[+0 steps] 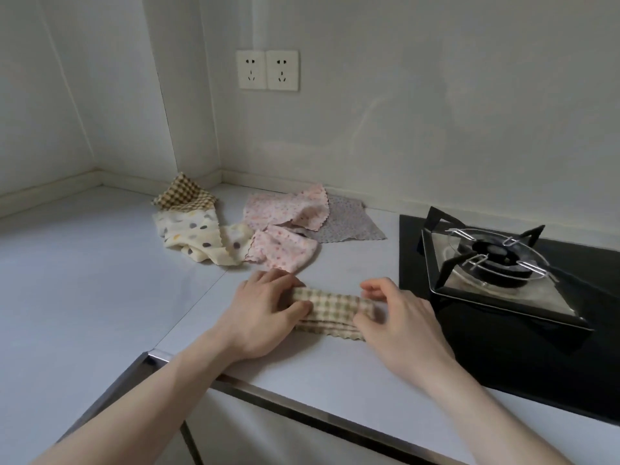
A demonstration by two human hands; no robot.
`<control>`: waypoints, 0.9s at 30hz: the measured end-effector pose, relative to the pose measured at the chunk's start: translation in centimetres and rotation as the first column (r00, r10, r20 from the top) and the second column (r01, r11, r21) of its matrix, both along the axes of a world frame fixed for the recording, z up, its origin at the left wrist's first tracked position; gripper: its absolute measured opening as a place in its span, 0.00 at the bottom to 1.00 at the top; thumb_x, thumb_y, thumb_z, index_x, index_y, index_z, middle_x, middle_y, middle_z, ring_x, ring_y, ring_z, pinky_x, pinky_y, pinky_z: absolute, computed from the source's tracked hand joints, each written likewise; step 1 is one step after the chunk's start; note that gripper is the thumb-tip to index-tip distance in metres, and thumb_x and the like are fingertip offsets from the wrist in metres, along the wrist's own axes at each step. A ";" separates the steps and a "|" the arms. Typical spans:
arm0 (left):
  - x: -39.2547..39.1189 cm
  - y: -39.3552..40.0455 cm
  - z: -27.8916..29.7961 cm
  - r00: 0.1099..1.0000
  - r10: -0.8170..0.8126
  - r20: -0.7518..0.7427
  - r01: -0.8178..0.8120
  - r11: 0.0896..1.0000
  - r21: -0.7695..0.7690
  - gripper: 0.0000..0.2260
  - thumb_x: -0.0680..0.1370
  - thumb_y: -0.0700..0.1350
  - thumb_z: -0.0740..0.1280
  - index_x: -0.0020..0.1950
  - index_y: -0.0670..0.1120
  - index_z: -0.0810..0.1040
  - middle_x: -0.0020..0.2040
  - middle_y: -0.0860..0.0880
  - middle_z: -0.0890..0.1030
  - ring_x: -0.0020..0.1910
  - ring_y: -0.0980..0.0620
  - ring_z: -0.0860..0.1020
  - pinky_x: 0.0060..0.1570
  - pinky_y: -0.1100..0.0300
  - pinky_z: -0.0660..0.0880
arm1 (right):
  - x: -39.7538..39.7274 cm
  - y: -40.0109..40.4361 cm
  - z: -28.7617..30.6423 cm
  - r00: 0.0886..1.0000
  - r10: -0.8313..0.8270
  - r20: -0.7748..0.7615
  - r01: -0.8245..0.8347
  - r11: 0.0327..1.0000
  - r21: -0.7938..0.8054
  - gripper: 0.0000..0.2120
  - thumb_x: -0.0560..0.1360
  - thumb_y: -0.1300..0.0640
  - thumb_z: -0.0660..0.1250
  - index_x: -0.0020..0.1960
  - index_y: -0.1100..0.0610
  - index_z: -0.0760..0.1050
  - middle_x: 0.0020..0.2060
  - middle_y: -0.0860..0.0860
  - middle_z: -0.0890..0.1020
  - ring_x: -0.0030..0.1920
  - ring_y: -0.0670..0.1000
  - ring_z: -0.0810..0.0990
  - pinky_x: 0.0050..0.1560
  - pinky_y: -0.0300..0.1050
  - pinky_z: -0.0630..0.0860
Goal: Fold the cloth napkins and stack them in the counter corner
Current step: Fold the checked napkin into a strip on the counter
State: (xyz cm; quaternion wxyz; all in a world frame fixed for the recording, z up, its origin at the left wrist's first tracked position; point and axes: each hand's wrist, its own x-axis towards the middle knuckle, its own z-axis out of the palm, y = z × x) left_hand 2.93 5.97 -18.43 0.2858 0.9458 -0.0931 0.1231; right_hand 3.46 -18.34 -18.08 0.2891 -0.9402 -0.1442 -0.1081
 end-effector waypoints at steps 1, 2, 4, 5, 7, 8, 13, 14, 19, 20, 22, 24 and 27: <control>0.1 0.1 -0.2 1.000 -0.004 -0.014 0.004 1.000 -0.011 0.18 0.73 0.62 0.61 0.59 0.58 0.78 0.55 0.62 0.76 0.57 0.56 0.69 0.59 0.57 0.67 | 0.1 0.0 -0.2 1.000 0.001 0.010 -0.001 1.000 -0.020 0.17 0.74 0.43 0.66 0.62 0.40 0.71 0.53 0.33 0.74 0.55 0.40 0.70 0.67 0.45 0.64; 0.1 0.2 -0.3 1.000 -0.009 -0.025 0.008 0.999 -0.036 0.15 0.73 0.59 0.62 0.57 0.58 0.79 0.53 0.63 0.76 0.56 0.56 0.70 0.58 0.58 0.67 | 0.2 0.1 -0.3 1.000 0.002 0.010 -0.002 1.000 -0.030 0.16 0.74 0.43 0.66 0.61 0.40 0.72 0.52 0.32 0.74 0.54 0.40 0.70 0.66 0.43 0.64; -0.1 0.3 -0.4 0.999 -0.021 -0.043 0.017 0.997 -0.081 0.11 0.74 0.56 0.65 0.54 0.57 0.78 0.50 0.63 0.78 0.55 0.58 0.71 0.56 0.61 0.68 | 0.2 0.1 -0.6 1.000 0.006 -0.013 -0.006 0.999 -0.053 0.13 0.71 0.42 0.64 0.56 0.40 0.73 0.48 0.34 0.75 0.51 0.41 0.71 0.60 0.42 0.63; -0.3 0.4 -0.2 0.998 -0.020 -0.059 0.014 0.995 -0.095 0.09 0.74 0.55 0.66 0.53 0.57 0.78 0.49 0.63 0.78 0.54 0.60 0.72 0.56 0.62 0.69 | 0.2 0.1 -0.5 0.999 0.001 -0.033 -0.003 0.998 -0.060 0.11 0.70 0.41 0.64 0.52 0.40 0.73 0.46 0.35 0.76 0.49 0.41 0.71 0.58 0.41 0.63; -0.3 0.5 0.3 0.994 -0.005 -0.109 -0.007 0.994 -0.105 0.08 0.74 0.54 0.67 0.51 0.56 0.78 0.47 0.63 0.78 0.53 0.61 0.72 0.55 0.61 0.69 | 0.2 0.2 0.0 0.994 -0.020 -0.107 0.016 0.999 -0.045 0.09 0.69 0.42 0.64 0.48 0.42 0.73 0.43 0.36 0.77 0.47 0.41 0.71 0.56 0.40 0.63; -0.4 0.5 0.6 0.990 0.004 -0.141 -0.020 0.994 -0.109 0.07 0.74 0.53 0.67 0.51 0.56 0.78 0.47 0.63 0.78 0.53 0.61 0.73 0.54 0.60 0.70 | 0.2 0.3 0.4 0.988 -0.027 -0.155 0.022 0.999 -0.034 0.08 0.69 0.43 0.65 0.46 0.43 0.73 0.42 0.36 0.77 0.46 0.41 0.71 0.55 0.40 0.63; -2.4 -2.4 6.0 0.859 0.067 -0.507 -0.300 0.870 -0.392 0.01 0.78 0.46 0.67 0.48 0.51 0.76 0.45 0.51 0.82 0.48 0.48 0.80 0.46 0.50 0.77 | -2.1 0.3 5.4 0.847 0.033 -0.530 0.130 0.955 0.267 0.07 0.69 0.51 0.71 0.44 0.49 0.75 0.38 0.44 0.82 0.45 0.45 0.78 0.52 0.48 0.77; -3.1 -3.1 8.0 0.838 0.039 -0.544 -0.344 0.812 -0.472 0.01 0.80 0.43 0.67 0.49 0.48 0.76 0.45 0.49 0.83 0.47 0.47 0.82 0.48 0.48 0.78 | -3.2 0.2 7.7 0.817 0.062 -0.573 0.164 0.928 0.334 0.07 0.71 0.55 0.73 0.44 0.51 0.75 0.39 0.46 0.84 0.44 0.47 0.81 0.46 0.46 0.79; -7.9 -4.0 19.9 0.869 -0.042 -0.493 -0.320 0.712 -0.625 0.03 0.82 0.42 0.67 0.52 0.43 0.75 0.45 0.44 0.83 0.44 0.47 0.83 0.41 0.56 0.79 | -9.7 -1.1 19.9 0.854 0.037 -0.519 0.301 0.778 0.551 0.06 0.76 0.63 0.72 0.50 0.55 0.77 0.43 0.51 0.86 0.42 0.48 0.84 0.41 0.40 0.79; -8.9 -4.0 21.7 0.870 -0.080 -0.486 -0.292 0.711 -0.639 0.04 0.82 0.43 0.67 0.52 0.43 0.76 0.45 0.45 0.83 0.43 0.48 0.83 0.39 0.57 0.78 | -11.0 -1.4 21.8 0.857 0.037 -0.513 0.313 0.754 0.577 0.07 0.77 0.64 0.72 0.51 0.55 0.77 0.44 0.51 0.86 0.43 0.48 0.84 0.42 0.41 0.79; -10.4 -4.3 24.8 0.854 -0.154 -0.497 -0.235 0.738 -0.632 0.04 0.82 0.46 0.67 0.53 0.46 0.77 0.44 0.50 0.84 0.42 0.52 0.83 0.39 0.58 0.78 | -12.9 -2.2 24.8 0.859 0.017 -0.511 0.332 0.741 0.583 0.08 0.77 0.65 0.71 0.54 0.55 0.78 0.46 0.51 0.86 0.44 0.47 0.84 0.43 0.40 0.78; -10.9 -4.9 27.0 0.839 -0.235 -0.491 -0.168 0.745 -0.645 0.04 0.81 0.48 0.69 0.54 0.49 0.79 0.44 0.53 0.85 0.42 0.55 0.82 0.40 0.58 0.77 | -14.3 -3.2 26.8 0.864 -0.007 -0.503 0.346 0.733 0.585 0.10 0.78 0.65 0.70 0.55 0.54 0.78 0.48 0.50 0.86 0.46 0.47 0.84 0.44 0.40 0.79; -10.3 -6.6 29.7 0.809 -0.349 -0.472 -0.030 0.779 -0.626 0.03 0.80 0.49 0.71 0.48 0.51 0.80 0.43 0.52 0.86 0.40 0.57 0.81 0.41 0.60 0.75 | -15.6 -5.2 29.4 0.870 -0.103 -0.481 0.405 0.707 0.580 0.12 0.78 0.65 0.71 0.57 0.51 0.79 0.50 0.49 0.86 0.49 0.48 0.85 0.44 0.41 0.79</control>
